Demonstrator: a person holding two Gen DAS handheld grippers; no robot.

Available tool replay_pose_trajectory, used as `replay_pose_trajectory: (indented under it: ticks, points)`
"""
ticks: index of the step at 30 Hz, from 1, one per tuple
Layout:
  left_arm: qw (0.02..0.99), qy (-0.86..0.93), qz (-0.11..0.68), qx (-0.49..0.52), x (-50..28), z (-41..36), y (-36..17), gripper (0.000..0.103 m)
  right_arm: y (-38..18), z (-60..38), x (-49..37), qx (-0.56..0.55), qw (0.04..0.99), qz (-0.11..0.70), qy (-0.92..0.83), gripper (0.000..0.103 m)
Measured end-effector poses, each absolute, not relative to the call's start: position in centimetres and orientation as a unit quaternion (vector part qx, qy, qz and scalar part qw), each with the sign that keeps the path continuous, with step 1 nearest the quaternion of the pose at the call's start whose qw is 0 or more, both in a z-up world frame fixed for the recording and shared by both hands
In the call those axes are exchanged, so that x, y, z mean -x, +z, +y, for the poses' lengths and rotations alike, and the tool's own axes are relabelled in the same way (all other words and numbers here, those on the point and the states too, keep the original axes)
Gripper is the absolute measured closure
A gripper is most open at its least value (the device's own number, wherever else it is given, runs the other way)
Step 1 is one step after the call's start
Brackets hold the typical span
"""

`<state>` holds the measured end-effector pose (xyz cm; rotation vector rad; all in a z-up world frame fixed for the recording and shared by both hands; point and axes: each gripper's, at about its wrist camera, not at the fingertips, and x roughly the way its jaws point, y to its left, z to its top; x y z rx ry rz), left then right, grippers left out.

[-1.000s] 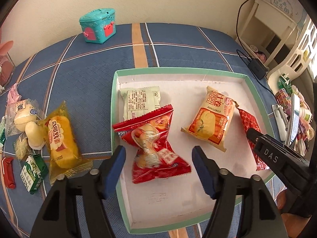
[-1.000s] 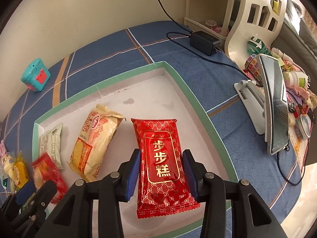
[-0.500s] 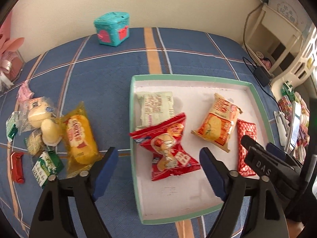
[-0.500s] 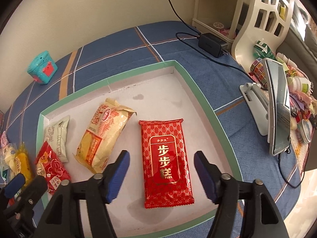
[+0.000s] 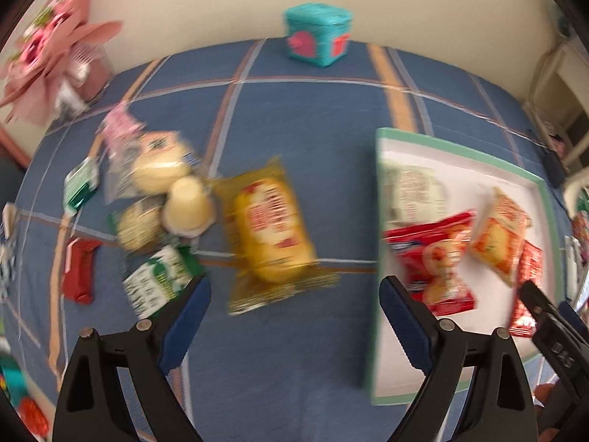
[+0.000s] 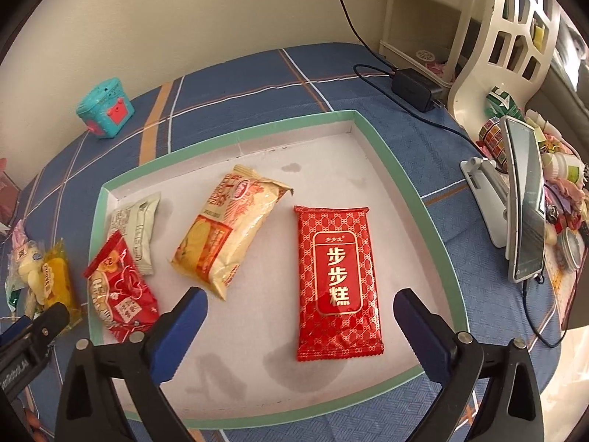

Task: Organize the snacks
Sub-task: 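Lower both red snacks into the tray and open both grippers, then move both open grippers from the tray back toward the snack pile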

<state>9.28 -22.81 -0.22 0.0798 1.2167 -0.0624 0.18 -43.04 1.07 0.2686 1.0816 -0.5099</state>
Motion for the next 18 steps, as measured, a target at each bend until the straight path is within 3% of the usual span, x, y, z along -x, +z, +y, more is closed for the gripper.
replay_pose_trajectory:
  ticks: [18]
  points:
    - [0.809, 0.047, 0.586, 0.017, -8.4, -14.6, 0.4, 0.010, 3.0, -38.3, 0.2, -0.120, 0.834, 0.504, -0.191, 0.000]
